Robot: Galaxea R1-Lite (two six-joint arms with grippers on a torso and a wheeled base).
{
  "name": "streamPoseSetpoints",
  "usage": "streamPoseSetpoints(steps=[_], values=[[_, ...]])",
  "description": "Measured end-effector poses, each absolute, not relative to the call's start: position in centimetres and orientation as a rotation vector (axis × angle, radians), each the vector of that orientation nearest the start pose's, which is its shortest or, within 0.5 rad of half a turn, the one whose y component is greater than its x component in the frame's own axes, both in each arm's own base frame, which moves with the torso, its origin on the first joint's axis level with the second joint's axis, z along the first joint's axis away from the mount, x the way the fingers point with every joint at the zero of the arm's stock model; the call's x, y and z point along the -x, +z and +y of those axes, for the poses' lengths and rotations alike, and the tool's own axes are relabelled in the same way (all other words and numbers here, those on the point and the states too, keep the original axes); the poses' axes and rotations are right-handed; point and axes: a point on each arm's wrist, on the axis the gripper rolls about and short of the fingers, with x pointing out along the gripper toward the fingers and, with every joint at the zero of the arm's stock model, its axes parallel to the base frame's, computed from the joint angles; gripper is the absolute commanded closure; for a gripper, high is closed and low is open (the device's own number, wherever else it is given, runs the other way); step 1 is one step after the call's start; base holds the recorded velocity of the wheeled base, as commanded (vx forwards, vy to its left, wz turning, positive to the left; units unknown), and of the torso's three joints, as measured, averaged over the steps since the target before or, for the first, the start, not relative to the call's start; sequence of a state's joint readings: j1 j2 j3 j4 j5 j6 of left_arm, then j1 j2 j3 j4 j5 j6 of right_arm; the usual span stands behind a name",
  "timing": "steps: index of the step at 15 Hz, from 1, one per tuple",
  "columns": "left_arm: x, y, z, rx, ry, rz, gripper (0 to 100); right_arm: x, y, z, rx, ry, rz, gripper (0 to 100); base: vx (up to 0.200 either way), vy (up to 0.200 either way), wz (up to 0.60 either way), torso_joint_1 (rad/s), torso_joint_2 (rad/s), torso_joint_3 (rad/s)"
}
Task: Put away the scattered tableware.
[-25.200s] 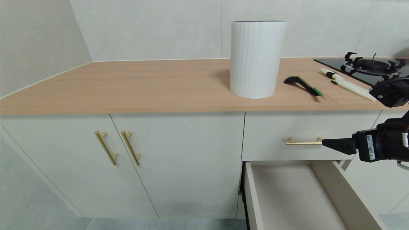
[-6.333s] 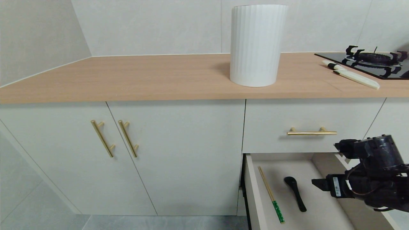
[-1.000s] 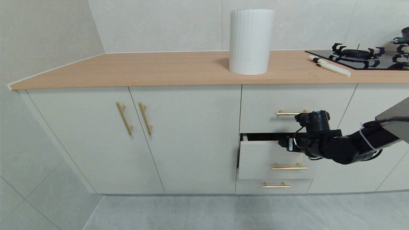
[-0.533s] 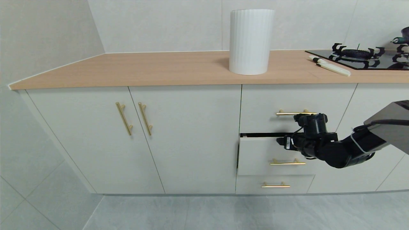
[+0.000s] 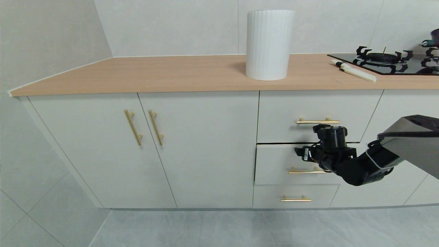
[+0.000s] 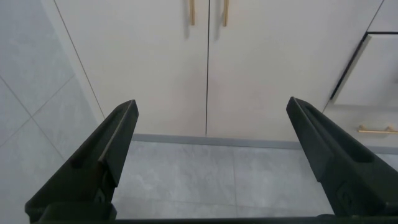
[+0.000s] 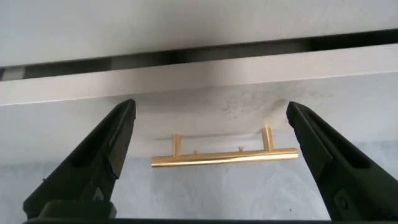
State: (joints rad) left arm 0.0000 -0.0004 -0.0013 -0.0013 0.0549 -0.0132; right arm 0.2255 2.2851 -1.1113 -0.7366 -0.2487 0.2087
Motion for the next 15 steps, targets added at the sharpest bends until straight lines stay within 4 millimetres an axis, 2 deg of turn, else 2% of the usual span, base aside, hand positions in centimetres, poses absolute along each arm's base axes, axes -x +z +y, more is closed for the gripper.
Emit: streamPoseSetpoints(steps=[5, 11, 13, 15], values=[[2.3, 7.6, 0.1, 0.013, 0.054, -0.002, 0, -43.1, 4.0, 9.2, -0.107, -0.123, 0.35, 0, 0.0, 0.0, 0.0, 0.0, 0.0, 0.0], [2.3, 7.6, 0.1, 0.013, 0.055, -0.003, 0, -43.9, 3.4, 8.8, -0.111, -0.151, 0.336, 0, 0.0, 0.0, 0.0, 0.0, 0.0, 0.0], [2.3, 7.6, 0.1, 0.013, 0.055, -0.003, 0, -43.6, 3.8, 8.5, -0.111, -0.167, 0.331, 0, 0.0, 0.0, 0.0, 0.0, 0.0, 0.0], [2.3, 7.6, 0.1, 0.014, 0.055, -0.003, 0, -42.0, 5.7, 8.3, -0.114, -0.167, 0.318, 0, 0.0, 0.0, 0.0, 0.0, 0.0, 0.0]])
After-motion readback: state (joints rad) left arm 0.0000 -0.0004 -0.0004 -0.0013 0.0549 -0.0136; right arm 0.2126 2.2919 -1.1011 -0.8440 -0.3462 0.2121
